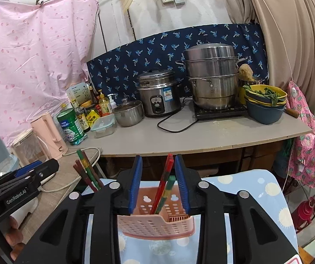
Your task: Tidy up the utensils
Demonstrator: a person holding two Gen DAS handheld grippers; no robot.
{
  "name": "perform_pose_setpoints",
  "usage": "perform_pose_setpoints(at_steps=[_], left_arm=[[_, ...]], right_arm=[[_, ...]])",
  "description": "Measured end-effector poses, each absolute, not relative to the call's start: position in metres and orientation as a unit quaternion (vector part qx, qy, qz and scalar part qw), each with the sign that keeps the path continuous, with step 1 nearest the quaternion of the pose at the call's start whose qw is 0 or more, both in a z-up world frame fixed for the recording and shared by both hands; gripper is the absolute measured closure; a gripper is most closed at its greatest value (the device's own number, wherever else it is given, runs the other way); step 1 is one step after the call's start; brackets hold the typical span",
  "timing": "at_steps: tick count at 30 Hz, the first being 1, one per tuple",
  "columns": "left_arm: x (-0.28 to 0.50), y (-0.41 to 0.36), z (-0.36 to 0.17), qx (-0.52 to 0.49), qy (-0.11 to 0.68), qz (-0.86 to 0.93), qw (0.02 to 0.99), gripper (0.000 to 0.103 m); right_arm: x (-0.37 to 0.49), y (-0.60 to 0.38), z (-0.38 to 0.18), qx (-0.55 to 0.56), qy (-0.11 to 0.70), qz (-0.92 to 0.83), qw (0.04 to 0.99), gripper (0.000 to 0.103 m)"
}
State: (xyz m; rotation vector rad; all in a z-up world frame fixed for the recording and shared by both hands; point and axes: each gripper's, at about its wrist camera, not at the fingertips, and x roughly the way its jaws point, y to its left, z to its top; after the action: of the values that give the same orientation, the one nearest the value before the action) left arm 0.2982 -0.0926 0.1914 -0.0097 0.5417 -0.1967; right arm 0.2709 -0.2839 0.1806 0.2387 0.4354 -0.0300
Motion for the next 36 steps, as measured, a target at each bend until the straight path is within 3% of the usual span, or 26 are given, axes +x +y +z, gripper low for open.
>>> perform_pose_setpoints(at_steps=[4,23,36], left_arm=[[0.287,-0.092,0.185,0.010,0.270,-0.084,0.959,0.048],[0.230,-0.077,0.159,0.035,0.284,-0.049,0.957,0.018],[0.187,-0.068,0.132,0.039,0.321,-0.035,0.946,0.016]], right_arm=[[0.257,-0.279,0.174,0.107,0.224,-0.015,0.969,0.070],[0.192,-0.245,0.147,0.072,0.254,-0.007,0.965,0.039],[0.139,-0.222,0.130,0.050,0.272,-0.024,0.961,0.028]])
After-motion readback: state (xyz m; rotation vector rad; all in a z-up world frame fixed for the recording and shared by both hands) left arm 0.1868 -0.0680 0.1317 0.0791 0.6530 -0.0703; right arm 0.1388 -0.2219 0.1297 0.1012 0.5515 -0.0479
